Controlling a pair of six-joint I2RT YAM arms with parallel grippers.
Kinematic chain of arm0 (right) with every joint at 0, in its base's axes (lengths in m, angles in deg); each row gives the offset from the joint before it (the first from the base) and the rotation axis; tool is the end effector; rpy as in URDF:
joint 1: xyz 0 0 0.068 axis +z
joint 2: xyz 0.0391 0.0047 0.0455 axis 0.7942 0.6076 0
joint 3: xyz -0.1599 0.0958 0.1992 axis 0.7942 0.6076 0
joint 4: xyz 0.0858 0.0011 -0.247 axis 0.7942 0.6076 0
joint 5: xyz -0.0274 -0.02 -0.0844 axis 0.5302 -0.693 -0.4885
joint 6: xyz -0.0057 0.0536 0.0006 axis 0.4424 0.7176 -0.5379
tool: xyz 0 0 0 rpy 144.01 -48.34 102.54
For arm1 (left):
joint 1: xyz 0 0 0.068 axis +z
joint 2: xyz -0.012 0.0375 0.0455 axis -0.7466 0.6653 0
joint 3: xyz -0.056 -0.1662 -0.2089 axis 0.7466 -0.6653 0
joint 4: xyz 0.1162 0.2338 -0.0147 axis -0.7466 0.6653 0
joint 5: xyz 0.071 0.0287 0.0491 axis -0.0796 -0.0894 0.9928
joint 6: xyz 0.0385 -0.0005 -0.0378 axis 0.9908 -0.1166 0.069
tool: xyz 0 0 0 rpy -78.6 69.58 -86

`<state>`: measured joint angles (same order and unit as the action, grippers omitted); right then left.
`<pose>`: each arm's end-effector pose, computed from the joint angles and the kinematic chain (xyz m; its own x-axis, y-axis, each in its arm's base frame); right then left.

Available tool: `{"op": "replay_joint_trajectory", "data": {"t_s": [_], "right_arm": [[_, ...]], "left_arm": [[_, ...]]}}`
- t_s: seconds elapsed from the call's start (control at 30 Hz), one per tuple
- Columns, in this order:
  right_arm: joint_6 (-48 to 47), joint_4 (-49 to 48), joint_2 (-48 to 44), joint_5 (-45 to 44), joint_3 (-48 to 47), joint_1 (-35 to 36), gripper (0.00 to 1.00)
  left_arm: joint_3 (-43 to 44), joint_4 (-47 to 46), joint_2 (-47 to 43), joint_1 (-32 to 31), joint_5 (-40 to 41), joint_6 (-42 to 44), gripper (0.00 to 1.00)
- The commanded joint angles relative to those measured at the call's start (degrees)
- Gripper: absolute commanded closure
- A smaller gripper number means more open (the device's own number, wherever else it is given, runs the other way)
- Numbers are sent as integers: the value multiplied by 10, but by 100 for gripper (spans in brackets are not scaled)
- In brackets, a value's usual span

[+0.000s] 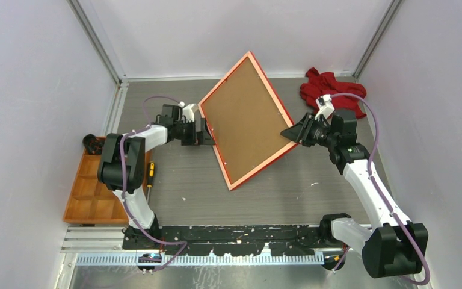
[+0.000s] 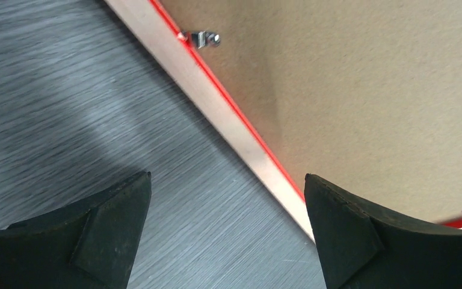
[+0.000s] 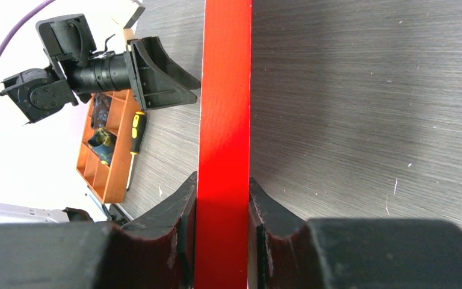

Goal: Take the photo out of the frame
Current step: Turn over the photo frame at the center of the board.

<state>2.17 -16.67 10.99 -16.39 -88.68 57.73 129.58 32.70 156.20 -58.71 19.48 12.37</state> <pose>0.2309 0.0416 0.2962 -0.6575 0.3387 -0.6731 -0.3184 0.6847 0.6556 0.3550 -0.0861 0.1620 -0.8725 -0.0306 -0.4877 0.3014 0.7519 -0.5863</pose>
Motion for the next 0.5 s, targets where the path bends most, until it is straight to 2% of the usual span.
{"op": "replay_joint_trajectory", "data": {"t_s": [0.0, 0.3, 0.4, 0.43, 0.47], "right_arm": [[-44, -76, -22, 28, 8, 2, 78], [-61, -84, -26, 64, 19, 1, 70], [-79, -84, -32, 92, 25, 1, 61], [-96, -78, -32, 114, 27, 1, 52], [-102, -75, -32, 120, 27, 1, 50]], "left_arm": [[-12, -76, 16, -5, -55, -53, 0], [-2, -75, 62, -16, -56, -71, 4], [-6, -80, 62, -16, -49, -71, 5], [-4, -80, 62, -16, -48, -72, 5], [-3, -80, 64, -16, -48, -72, 6]]}}
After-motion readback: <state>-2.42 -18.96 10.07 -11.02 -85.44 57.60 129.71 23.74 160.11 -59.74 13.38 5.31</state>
